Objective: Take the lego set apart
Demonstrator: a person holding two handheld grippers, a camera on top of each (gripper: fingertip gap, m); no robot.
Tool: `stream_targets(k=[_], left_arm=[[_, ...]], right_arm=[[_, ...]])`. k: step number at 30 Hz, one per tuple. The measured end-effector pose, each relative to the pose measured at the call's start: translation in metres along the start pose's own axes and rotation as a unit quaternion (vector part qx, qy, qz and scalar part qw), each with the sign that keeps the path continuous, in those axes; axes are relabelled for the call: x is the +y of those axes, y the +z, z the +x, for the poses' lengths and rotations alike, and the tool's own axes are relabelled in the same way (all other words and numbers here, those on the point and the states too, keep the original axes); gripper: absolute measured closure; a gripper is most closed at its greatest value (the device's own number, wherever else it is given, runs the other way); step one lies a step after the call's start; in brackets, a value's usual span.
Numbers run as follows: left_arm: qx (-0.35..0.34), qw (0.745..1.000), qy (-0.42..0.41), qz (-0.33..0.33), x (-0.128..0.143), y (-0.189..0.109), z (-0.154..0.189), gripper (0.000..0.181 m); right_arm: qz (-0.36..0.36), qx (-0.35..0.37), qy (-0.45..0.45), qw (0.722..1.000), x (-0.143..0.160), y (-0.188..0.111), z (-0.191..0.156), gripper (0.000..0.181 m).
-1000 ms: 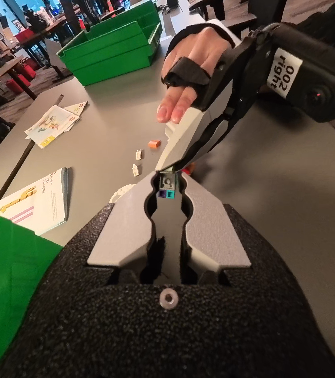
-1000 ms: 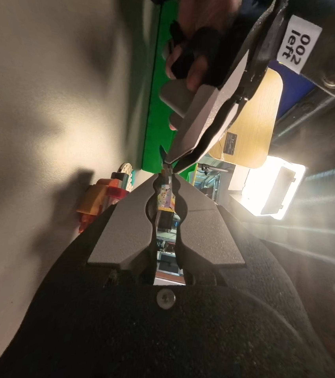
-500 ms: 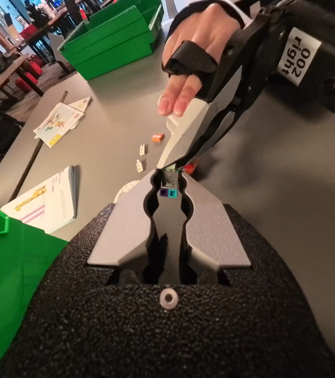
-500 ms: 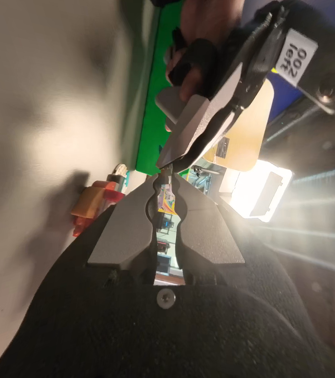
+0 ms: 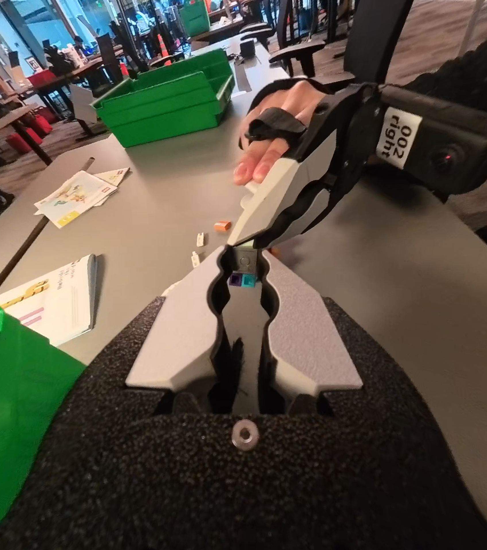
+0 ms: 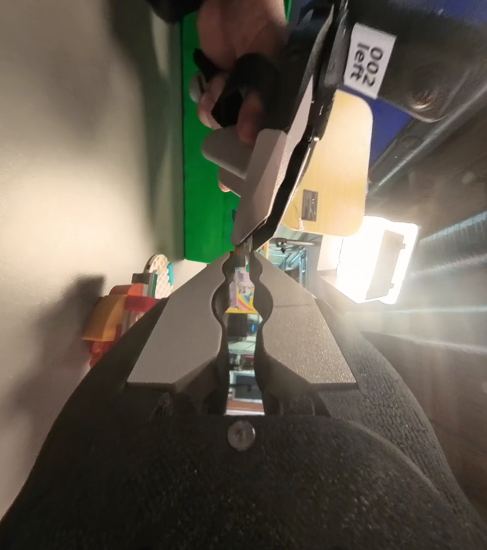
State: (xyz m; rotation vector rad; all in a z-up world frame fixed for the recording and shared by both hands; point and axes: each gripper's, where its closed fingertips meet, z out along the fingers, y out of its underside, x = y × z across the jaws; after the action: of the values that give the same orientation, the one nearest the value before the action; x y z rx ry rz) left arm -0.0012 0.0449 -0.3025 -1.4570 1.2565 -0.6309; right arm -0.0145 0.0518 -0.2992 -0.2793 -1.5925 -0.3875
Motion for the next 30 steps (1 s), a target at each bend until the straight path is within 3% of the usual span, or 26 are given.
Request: stream_targets(k=[5, 8, 9, 10, 11, 13, 17, 20, 25, 30], left_arm=[[0.023, 0.999, -0.041, 0.017, -0.007, -0.007, 0.012, 0.167], [0.039, 0.997, -0.066, 0.029, -0.010, -0.013, 0.020, 0.166], [0.036, 0.990, -0.101, 0.094, -0.030, -0.030, 0.012, 0.166], [0.028, 0.978, -0.146, 0.143, -0.047, -0.053, -0.003, 0.167], [-0.001, 0.979, -0.142, 0.149, -0.052, -0.070, -0.016, 0.167], [-0.036, 0.988, -0.109, 0.104, -0.043, -0.071, -0.019, 0.167], [-0.047, 0.992, -0.115, 0.037, -0.019, -0.033, -0.012, 0.166], [-0.068, 0.990, -0.125, 0.004, -0.002, -0.020, -0.015, 0.166], [-0.102, 0.980, -0.103, -0.135, 0.047, -0.007, -0.016, 0.164], [-0.077, 0.977, -0.136, -0.143, 0.052, 0.002, -0.007, 0.136]], right_arm=[[0.036, 0.012, -0.014, 0.999, -0.013, -0.006, 0.006, 0.173], [0.055, -0.020, -0.063, 0.996, -0.018, -0.009, 0.000, 0.172], [0.029, -0.085, -0.106, 0.990, -0.003, -0.012, -0.022, 0.173], [0.018, -0.105, -0.134, 0.985, 0.012, -0.019, -0.035, 0.172], [0.027, -0.115, -0.137, 0.983, 0.019, -0.028, -0.042, 0.172], [0.027, -0.122, -0.115, 0.985, 0.022, -0.035, -0.034, 0.172], [0.026, -0.096, -0.105, 0.989, 0.023, -0.021, -0.014, 0.172], [0.030, -0.090, -0.074, 0.993, 0.021, -0.014, -0.020, 0.172], [0.014, -0.076, 0.015, 0.997, 0.023, -0.006, -0.029, 0.173], [0.021, -0.064, 0.069, 0.995, 0.018, -0.006, -0.020, 0.173]])
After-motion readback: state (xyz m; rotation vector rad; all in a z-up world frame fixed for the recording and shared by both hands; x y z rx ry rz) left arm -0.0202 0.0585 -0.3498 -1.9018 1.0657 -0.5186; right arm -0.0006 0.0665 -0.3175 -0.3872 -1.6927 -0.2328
